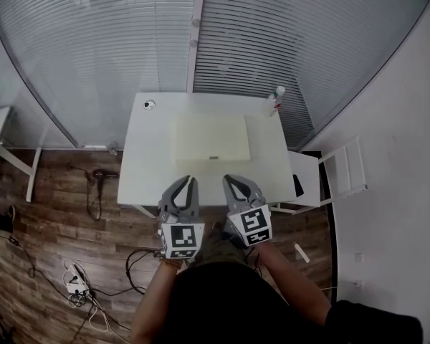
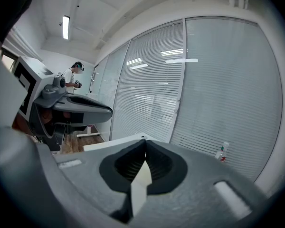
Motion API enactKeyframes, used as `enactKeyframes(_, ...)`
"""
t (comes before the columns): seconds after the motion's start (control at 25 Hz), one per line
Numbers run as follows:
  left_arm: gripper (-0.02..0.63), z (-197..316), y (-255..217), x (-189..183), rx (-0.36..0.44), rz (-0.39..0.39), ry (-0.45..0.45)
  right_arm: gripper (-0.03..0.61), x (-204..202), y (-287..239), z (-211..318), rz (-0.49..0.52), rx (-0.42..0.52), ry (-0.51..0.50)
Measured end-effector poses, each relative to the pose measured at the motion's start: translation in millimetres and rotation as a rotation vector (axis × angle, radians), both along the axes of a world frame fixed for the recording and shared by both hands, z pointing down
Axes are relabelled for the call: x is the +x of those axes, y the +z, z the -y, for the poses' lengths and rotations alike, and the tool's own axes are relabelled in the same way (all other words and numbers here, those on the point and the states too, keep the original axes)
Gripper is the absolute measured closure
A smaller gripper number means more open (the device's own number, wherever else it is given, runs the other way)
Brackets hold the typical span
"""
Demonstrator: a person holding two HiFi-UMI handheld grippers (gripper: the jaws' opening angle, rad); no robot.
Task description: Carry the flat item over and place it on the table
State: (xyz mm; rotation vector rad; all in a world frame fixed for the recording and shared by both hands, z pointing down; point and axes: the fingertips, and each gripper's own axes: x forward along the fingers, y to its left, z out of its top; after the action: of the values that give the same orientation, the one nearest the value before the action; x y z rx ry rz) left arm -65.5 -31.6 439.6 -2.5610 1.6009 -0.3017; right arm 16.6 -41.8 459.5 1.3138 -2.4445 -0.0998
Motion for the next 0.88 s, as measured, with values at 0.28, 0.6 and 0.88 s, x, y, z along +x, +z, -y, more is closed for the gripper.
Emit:
enactKeyframes(0.28,0.581,-2.3,5.9,-3.2,-0.015,-0.006,-0.013,0.581,-5.4,8.9,-4.3,-0.009,-0.03,-0.031)
enactKeyframes(0.6,0.581,1.8,15.4,-13.7,-0.036,0.002,-0.036,0.581,-11.8,16.0,1.9,-0.007,-0.047,-0.042)
enactKeyframes(0.88,0.581,6.8,26.5,-17.5,-0.062,0.023,-0.053,0.581,-8.0,28.8,14.9,0.007,-0.072,-0.043)
